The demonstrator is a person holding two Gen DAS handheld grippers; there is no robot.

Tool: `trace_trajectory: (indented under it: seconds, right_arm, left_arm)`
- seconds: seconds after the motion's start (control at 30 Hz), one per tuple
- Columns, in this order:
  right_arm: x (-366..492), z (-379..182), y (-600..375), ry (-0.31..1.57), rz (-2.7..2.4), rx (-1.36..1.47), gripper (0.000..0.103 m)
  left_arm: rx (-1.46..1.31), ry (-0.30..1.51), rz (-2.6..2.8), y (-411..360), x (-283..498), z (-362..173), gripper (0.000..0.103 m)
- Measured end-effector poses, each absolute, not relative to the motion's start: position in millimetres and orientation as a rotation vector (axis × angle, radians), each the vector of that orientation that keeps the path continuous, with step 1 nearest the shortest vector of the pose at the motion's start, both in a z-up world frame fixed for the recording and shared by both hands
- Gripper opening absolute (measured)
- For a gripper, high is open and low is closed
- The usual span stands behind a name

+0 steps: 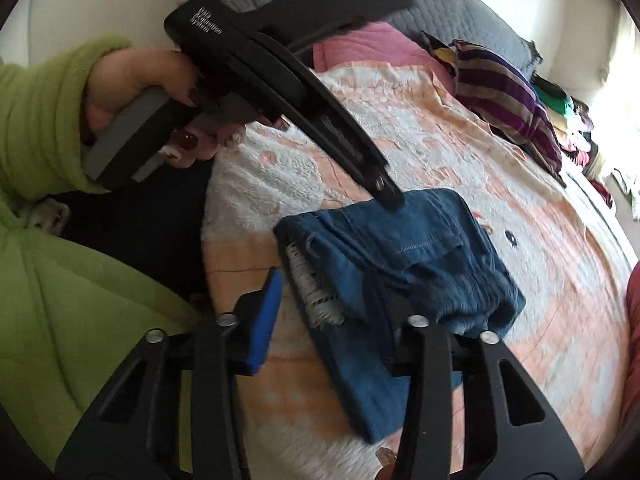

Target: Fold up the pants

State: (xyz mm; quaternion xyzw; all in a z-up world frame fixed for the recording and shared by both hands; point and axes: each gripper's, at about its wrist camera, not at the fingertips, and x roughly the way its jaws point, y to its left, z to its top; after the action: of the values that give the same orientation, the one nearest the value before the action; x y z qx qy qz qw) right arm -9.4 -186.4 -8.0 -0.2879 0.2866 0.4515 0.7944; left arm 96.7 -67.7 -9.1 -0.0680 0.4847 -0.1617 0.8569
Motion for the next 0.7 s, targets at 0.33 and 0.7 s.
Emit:
trace_trajectory:
  seconds: [0.33,0.7]
  right_arm:
    - [8.5,-30.3,-155.3,0.610,0.980,-0.776,0.006]
    - [-6.9,-39.7,-187.8,0.688,1.031,-0.700,0.002]
  left_arm:
    - [-0.149,1.100,-0.347,-75.6,132.4,-39.8,0.034]
    - [-0.166,1.093,-0.355,-76.5,139.0,-41.8,0.035]
